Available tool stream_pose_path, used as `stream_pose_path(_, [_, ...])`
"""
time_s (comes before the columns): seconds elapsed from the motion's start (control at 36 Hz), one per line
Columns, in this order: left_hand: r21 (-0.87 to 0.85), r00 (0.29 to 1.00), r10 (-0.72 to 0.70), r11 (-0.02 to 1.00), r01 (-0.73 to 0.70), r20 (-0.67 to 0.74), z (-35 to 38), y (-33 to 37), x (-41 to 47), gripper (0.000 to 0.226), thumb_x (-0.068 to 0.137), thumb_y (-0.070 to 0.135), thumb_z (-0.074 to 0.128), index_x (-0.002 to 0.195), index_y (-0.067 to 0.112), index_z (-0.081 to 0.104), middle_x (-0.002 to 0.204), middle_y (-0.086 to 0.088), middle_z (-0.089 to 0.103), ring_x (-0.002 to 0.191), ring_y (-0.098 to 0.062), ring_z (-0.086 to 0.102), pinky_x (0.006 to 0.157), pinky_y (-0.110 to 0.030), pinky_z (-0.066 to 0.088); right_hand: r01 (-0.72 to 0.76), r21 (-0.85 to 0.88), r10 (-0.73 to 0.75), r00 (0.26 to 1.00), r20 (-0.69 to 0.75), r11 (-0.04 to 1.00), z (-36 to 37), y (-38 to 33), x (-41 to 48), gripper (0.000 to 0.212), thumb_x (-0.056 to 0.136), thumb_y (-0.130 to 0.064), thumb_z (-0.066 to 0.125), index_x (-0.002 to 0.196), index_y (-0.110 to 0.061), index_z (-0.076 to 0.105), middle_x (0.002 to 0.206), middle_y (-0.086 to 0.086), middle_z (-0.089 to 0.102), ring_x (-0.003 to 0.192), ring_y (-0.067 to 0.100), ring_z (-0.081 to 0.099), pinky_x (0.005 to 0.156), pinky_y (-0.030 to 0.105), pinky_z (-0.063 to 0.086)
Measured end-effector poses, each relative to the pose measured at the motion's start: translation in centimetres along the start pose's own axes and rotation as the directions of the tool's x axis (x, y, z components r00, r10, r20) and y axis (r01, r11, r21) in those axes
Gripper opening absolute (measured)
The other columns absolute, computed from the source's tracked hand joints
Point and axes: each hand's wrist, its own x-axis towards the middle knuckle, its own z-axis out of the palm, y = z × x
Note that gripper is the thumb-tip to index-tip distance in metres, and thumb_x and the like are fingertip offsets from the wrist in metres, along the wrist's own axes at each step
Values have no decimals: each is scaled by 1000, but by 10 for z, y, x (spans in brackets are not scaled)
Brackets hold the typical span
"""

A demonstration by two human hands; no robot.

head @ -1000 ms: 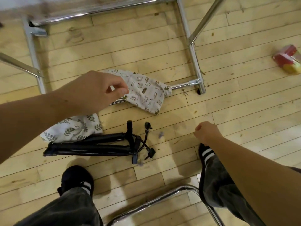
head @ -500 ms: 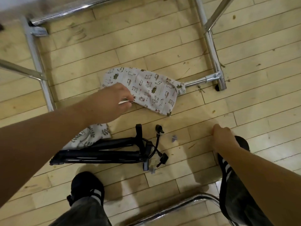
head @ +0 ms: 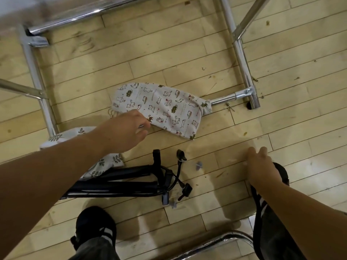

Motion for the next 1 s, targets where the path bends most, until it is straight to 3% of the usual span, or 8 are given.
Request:
stream_pose_path(0.08, [14, 1000, -8, 1000, 8, 2, 1, -2, 3, 26, 104, 42, 51, 125, 32, 64, 139, 10, 48, 122, -11, 51, 109, -41, 45, -28, -10, 29, 999, 27, 1000, 0, 5, 3, 28, 99, -2, 51, 124, -11, 43, 99, 8, 34, 89, 26, 53, 79, 41, 59])
stream_pose_path(0.17, [45, 999, -29, 999, 28, 15, 3, -6, 4, 32, 104, 42, 51, 132, 30, 62, 151, 8, 43, 133, -17, 48, 113, -45, 42, -33, -20, 34, 999, 41, 999, 1, 7, 7, 27, 99, -3, 51, 124, -10, 44, 94, 6, 41, 86, 24, 52, 73, 37, 55])
stream_pose_path(0.28, [154, 996, -58, 987, 46, 74, 6, -8, 5, 42, 105, 40, 48, 145, 27, 55, 169, 6, 17, 146, -30, 32, 119, -49, 34, -37, -36, 40, 997, 70, 999, 5, 6, 13, 24, 100, -3, 48, 123, -9, 47, 87, 3, 42, 80, 20, 53, 69, 33, 51])
stream_pose_path(0.47, [313, 986, -101, 948, 54, 136, 4, -2, 6, 46, 106, 42, 43, 150, 29, 46, 172, 6, -11, 150, -32, 17, 119, -50, 33, -54, -6, 54, 997, 61, 999, 8, 6, 14, 21, 101, -4, 47, 121, -7, 50, 83, 1, 43, 68, 14, 50, 62, 29, 48])
stream_pose_path(0.64, [329, 982, -114, 943, 59, 153, 5, 2, 10, 48, 107, 43, 38, 153, 27, 40, 172, 7, -10, 149, -31, 17, 119, -53, 33, -37, 49, 36, 999, 15, 998, 7, 10, 14, 16, 100, -2, 47, 115, -7, 51, 92, 5, 51, 75, 19, 55, 66, 32, 52])
stream_pose_path(0.78, [353, 976, -122, 934, 51, 182, 8, -1, 10, 54, 107, 46, 36, 157, 26, 32, 172, 11, -6, 150, -31, 17, 120, -54, 30, 26, 92, -23, 999, -33, 995, 4, -4, 19, 13, 100, -5, 56, 113, -5, 56, 96, 5, 56, 77, 15, 54, 69, 28, 46])
stream_pose_path(0.89, [341, 983, -104, 939, 46, 154, 6, 3, 7, 57, 107, 45, 38, 158, 21, 31, 170, 12, 8, 145, -28, 25, 115, -51, 38, -2, 285, 24, 997, -72, 958, -3, -21, 21, 19, 103, -16, 50, 107, -7, 67, 97, 8, 67, 83, 21, 60, 72, 30, 45])
stream_pose_path(1.0, [342, 994, -60, 939, 27, 88, -2, 12, 1, 52, 106, 43, 41, 152, 18, 42, 163, 6, 22, 139, -23, 33, 107, -45, 47, 47, 425, -12, 996, -85, 904, -19, -41, 12, 17, 106, -18, 53, 105, -12, 68, 93, 2, 67, 74, 8, 56, 67, 21, 41])
